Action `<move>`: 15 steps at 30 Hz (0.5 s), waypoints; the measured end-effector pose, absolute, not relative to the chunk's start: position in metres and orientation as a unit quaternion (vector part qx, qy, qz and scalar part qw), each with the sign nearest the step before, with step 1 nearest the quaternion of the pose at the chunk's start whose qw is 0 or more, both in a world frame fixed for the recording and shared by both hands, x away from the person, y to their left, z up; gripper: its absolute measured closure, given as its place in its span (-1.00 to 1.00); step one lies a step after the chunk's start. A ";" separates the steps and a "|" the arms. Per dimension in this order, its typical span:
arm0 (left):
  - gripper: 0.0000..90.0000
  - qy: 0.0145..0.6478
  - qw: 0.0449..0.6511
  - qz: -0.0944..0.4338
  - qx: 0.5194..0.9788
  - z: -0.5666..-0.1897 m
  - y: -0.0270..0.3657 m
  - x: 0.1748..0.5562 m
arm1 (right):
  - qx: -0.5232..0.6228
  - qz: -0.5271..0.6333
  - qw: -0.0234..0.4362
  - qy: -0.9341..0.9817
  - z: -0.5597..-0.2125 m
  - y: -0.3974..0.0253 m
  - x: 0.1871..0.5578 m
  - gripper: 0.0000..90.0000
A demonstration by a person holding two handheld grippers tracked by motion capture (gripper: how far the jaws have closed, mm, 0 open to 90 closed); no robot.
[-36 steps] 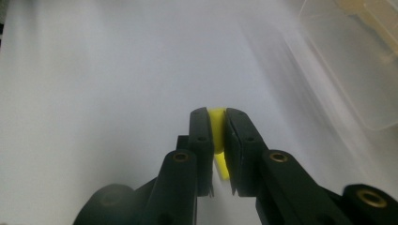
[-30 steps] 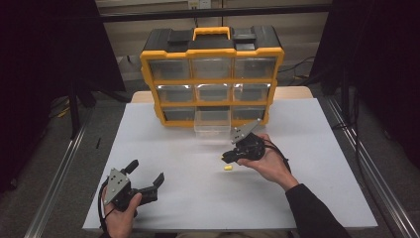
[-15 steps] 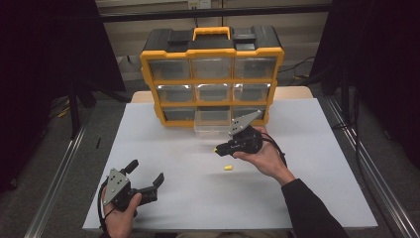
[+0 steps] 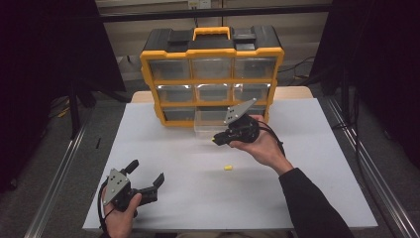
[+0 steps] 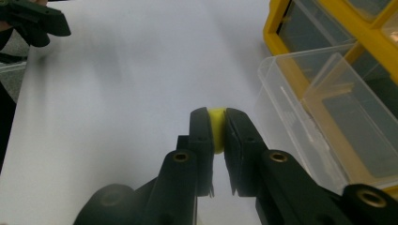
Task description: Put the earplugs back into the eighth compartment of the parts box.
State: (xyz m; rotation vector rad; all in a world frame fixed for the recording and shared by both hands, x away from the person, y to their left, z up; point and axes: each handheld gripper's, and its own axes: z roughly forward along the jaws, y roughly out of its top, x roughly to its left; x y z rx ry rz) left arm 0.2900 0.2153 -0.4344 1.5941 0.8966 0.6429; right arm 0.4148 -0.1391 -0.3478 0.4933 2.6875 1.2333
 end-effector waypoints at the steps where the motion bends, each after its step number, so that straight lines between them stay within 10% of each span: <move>1: -0.94 0.381 0.565 0.274 0.679 -0.434 0.215 0.290 | 0.164 0.410 0.072 0.895 -0.346 -0.139 0.416 0.80; 15: -0.94 0.380 0.564 0.276 0.679 -0.434 0.217 0.290 | 0.177 0.399 0.099 0.894 -0.313 -0.137 0.441 0.80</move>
